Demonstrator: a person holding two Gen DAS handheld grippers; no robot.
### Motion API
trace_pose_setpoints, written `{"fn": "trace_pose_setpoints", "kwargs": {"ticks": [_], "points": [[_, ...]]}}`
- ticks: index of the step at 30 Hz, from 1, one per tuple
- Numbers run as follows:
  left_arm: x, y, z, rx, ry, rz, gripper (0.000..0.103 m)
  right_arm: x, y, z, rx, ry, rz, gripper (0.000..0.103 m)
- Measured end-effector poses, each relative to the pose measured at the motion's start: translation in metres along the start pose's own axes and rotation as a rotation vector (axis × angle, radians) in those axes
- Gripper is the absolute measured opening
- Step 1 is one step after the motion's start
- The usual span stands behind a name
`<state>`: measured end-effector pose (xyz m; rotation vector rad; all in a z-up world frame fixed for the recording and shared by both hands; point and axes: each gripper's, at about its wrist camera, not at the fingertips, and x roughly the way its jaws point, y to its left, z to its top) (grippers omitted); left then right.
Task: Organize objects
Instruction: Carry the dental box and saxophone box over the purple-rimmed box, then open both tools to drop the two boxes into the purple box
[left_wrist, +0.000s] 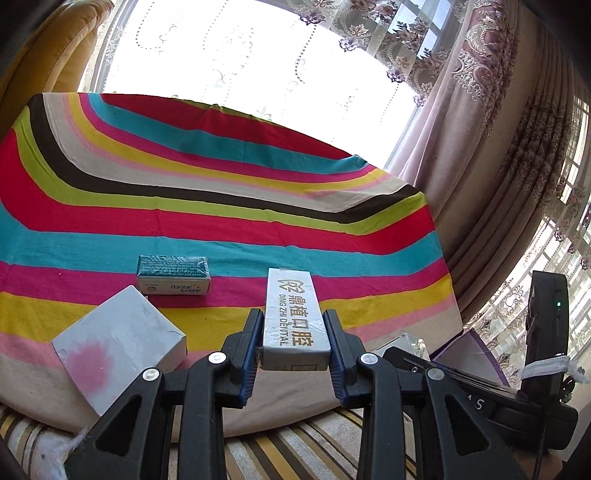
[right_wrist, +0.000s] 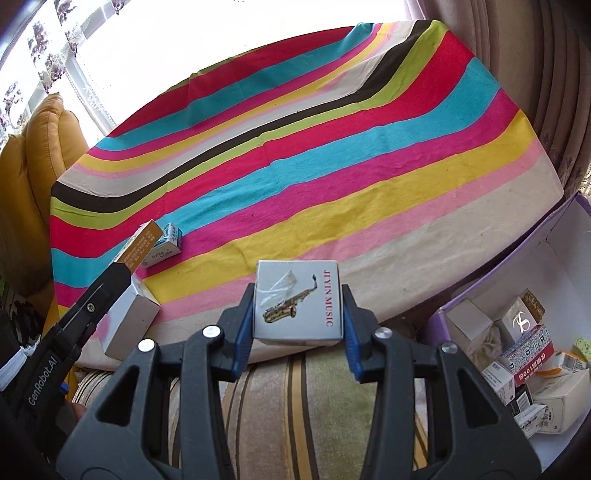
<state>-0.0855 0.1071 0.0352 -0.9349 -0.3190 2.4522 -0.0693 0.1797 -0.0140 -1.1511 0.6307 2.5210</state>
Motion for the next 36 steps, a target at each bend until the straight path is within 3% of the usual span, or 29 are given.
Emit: {"fn": "trace_pose_setpoints", "kwargs": {"ticks": [22,36], "points": [[0.036,-0.135,-0.035,0.229,0.191,-0.242,0.034,-0.063,-0.153,-0.024,0.198,-0.056,-0.159,0.045],[0.058,-0.192,-0.057,0.323,0.314,-0.342,0.036,-0.087,-0.211,-0.027,0.281,-0.093,-0.291,0.046]]}}
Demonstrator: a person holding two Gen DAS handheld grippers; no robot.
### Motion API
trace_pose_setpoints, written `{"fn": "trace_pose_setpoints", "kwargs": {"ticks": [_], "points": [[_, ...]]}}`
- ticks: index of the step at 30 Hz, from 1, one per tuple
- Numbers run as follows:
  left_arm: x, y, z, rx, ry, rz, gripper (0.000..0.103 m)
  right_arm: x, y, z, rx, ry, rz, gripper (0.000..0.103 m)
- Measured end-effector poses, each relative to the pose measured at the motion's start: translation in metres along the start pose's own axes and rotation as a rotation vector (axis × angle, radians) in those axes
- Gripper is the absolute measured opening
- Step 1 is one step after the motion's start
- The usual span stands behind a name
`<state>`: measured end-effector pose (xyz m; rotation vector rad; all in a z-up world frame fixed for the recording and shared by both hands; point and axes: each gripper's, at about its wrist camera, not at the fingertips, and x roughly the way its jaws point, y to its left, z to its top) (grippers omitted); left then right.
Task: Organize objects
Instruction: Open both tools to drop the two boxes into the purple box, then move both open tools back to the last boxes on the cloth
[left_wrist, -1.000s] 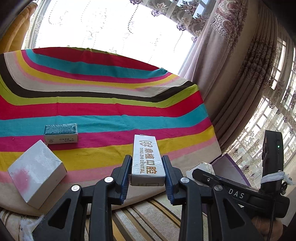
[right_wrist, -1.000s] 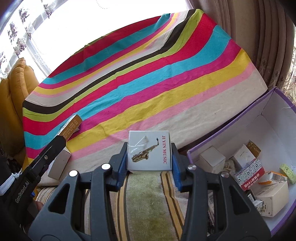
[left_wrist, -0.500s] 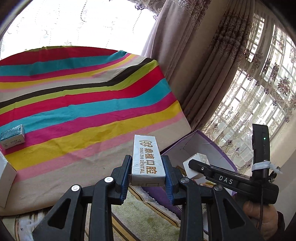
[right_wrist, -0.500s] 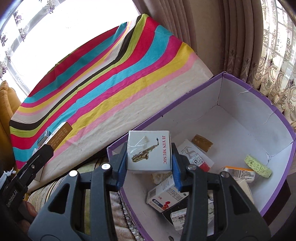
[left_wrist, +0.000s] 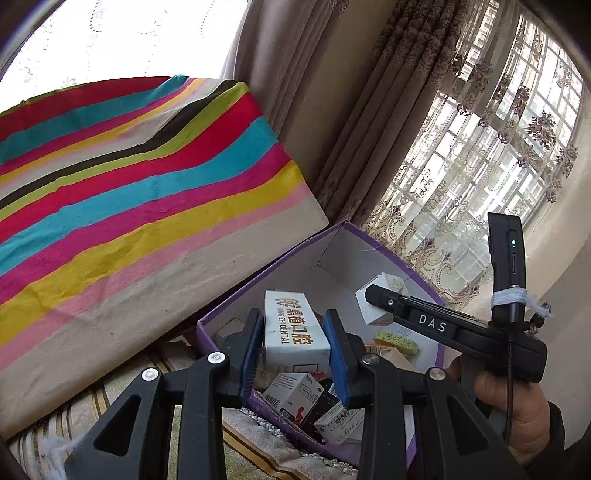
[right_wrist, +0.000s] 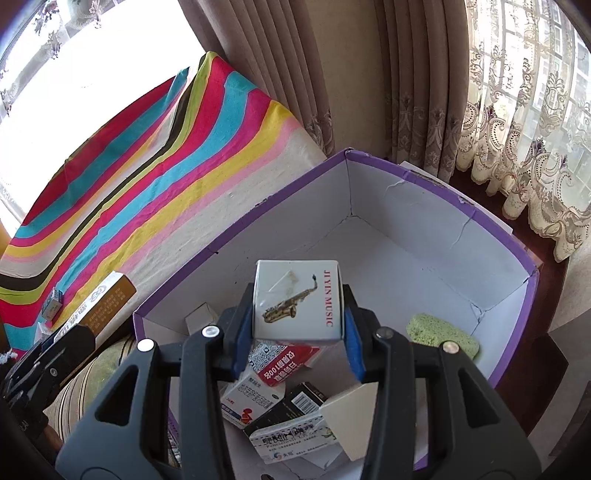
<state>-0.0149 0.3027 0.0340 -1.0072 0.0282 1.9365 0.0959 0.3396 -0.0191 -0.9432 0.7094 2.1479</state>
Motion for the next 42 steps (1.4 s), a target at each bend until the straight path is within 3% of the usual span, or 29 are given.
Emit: {"fn": "trace_pose_setpoints", "kwargs": {"ticks": [1,5,26,36,42], "points": [[0.001,0.0,0.0,-0.001,0.004,-0.003,0.036,0.0,-0.002,0.001,0.005,0.0,-0.005,0.047],[-0.001,0.002,-0.002,-0.014,-0.003,-0.002,0.041,-0.002,-0.006,0.005,0.02,-0.012,-0.015,0.065],[-0.032,0.038,-0.005,-0.115,-0.076,0.045,0.044,-0.011,0.038,-0.009,-0.084,0.014,0.074,0.07],[-0.08,0.083,-0.028,-0.202,-0.135,0.138,0.063,-0.016,0.082,-0.027,-0.179,0.053,0.133,0.076],[-0.119,0.116,-0.051,-0.269,-0.176,0.241,0.073,-0.023,0.119,-0.04,-0.257,0.072,0.186,0.081]]}}
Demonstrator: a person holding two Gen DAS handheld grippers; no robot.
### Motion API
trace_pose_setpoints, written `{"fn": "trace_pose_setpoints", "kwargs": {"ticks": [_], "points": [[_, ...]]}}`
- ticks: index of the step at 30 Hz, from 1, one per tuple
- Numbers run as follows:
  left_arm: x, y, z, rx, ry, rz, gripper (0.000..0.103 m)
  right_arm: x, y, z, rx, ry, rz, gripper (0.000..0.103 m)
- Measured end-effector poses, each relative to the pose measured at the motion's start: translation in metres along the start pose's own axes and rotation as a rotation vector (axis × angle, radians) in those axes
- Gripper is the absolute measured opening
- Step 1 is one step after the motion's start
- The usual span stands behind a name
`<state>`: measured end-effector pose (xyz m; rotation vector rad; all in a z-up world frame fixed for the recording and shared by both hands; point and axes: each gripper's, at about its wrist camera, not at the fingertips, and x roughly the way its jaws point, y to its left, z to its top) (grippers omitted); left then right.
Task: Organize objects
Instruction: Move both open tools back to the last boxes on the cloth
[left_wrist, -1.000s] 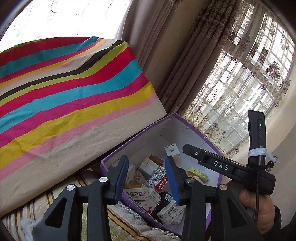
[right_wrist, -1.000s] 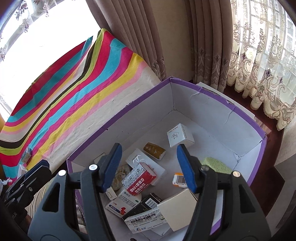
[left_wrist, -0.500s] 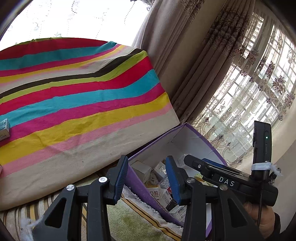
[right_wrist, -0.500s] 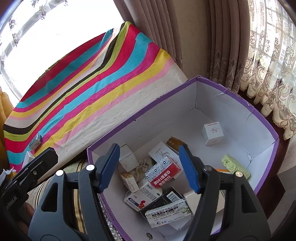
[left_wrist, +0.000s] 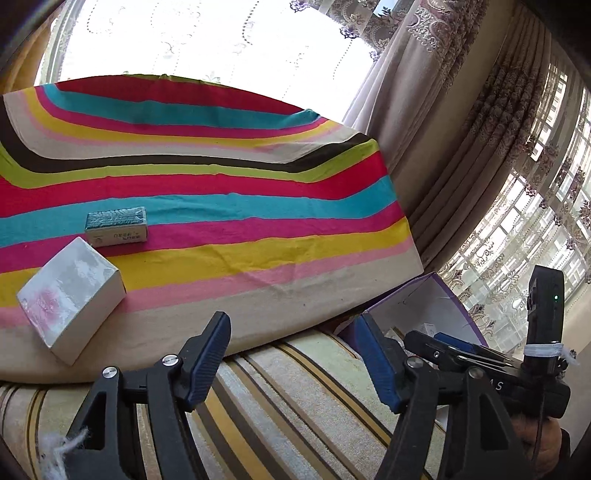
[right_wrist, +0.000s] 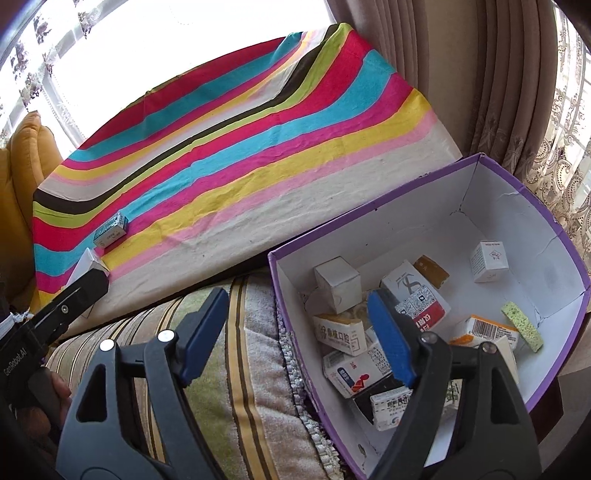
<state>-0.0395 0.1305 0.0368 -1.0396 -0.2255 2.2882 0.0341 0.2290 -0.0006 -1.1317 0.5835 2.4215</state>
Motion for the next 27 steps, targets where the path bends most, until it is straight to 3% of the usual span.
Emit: {"fn": "trace_pose_setpoints", "kwargs": {"ticks": [6,10,21,27], "points": [[-0.032,0.042,-0.002,-0.034,-0.05,0.111,0.083,0.005,0.032,-0.007,-0.068,0.017,0.029,0.083],[-0.046,0.067,0.0,-0.039,-0.057,0.152,0.084,0.009,0.046,-0.007,-0.103,0.024,0.034,0.085],[-0.039,0.107,0.023,0.056,0.027,0.225,0.085,0.027,0.086,-0.002,-0.173,0.05,0.073,0.087],[-0.022,0.117,0.03,0.112,0.091,0.221,0.086,0.042,0.11,0.007,-0.204,0.057,0.104,0.087]]}}
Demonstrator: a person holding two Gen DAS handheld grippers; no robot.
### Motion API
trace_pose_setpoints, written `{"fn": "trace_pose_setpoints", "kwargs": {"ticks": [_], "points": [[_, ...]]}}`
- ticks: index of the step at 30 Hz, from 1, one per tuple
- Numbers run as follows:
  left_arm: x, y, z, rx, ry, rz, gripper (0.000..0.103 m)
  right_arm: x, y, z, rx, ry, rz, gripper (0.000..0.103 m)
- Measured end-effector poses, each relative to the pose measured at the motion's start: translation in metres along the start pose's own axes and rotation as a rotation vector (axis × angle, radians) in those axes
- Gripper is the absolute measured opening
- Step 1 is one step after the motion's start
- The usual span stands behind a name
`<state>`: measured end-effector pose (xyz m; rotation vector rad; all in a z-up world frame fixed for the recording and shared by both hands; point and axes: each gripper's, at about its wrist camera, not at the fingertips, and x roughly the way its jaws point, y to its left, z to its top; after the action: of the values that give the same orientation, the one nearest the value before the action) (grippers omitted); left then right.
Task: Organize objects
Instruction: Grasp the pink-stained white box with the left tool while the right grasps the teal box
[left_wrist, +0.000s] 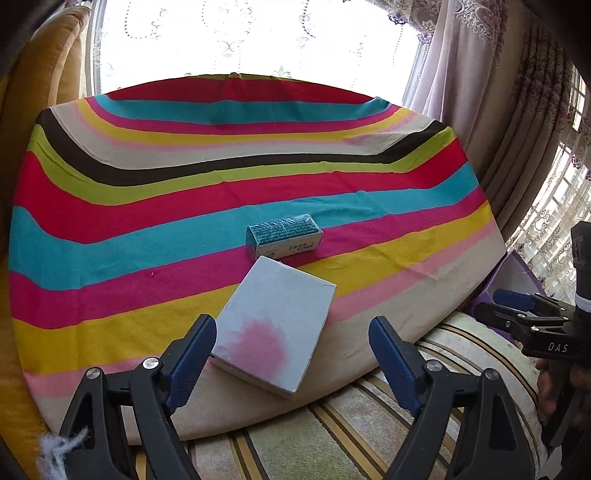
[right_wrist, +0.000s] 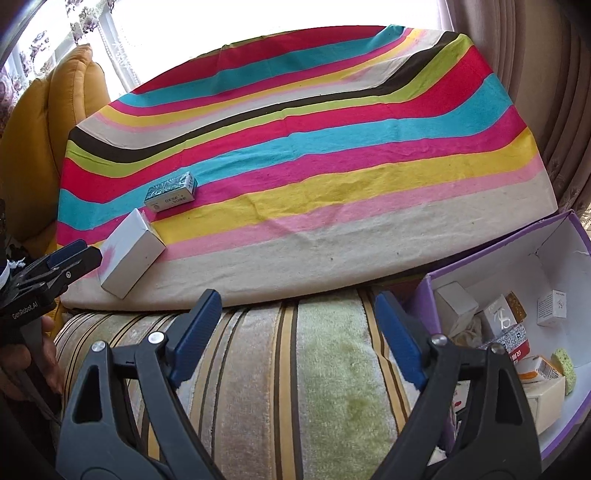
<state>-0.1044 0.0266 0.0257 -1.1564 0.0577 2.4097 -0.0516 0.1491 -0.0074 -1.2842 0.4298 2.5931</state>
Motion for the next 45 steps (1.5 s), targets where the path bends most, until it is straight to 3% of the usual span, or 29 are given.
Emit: {"fn": "trace_pose_setpoints", "kwargs": {"ticks": [6,12,19,26,30,32,37,42,45], "points": [[0.016,0.001,0.003,0.058,0.05,-0.004,0.087,0.018,0.015,0.017,-0.033,0.006,0.018,0.087],[0.024,0.001,0.006,0.103,0.051,0.001,0.096,0.032,0.028,0.03,-0.067,0.011,0.033,0.087],[0.029,0.018,0.008,0.05,0.06,-0.03,0.096,0.046,0.042,0.042,-0.098,0.017,0.041,0.087],[0.04,0.013,0.005,0.082,0.098,-0.05,0.096,0.056,0.06,0.055,-0.133,0.007,0.047,0.087],[0.043,0.016,0.001,0.067,0.114,-0.045,0.072,0.063,0.073,0.064,-0.156,0.0,0.052,0.087],[0.041,0.02,-0.001,0.039,0.1,-0.04,0.07,0.067,0.082,0.067,-0.164,-0.004,0.055,0.087],[0.024,0.036,-0.007,-0.059,0.03,0.025,0.067,0.077,0.104,0.072,-0.186,-0.028,0.061,0.09],[0.009,0.059,-0.012,-0.189,-0.04,0.161,0.067,0.093,0.124,0.074,-0.203,-0.036,0.055,0.092],[0.002,0.067,-0.014,-0.234,-0.071,0.188,0.067,0.105,0.137,0.074,-0.219,-0.022,0.051,0.093]]}}
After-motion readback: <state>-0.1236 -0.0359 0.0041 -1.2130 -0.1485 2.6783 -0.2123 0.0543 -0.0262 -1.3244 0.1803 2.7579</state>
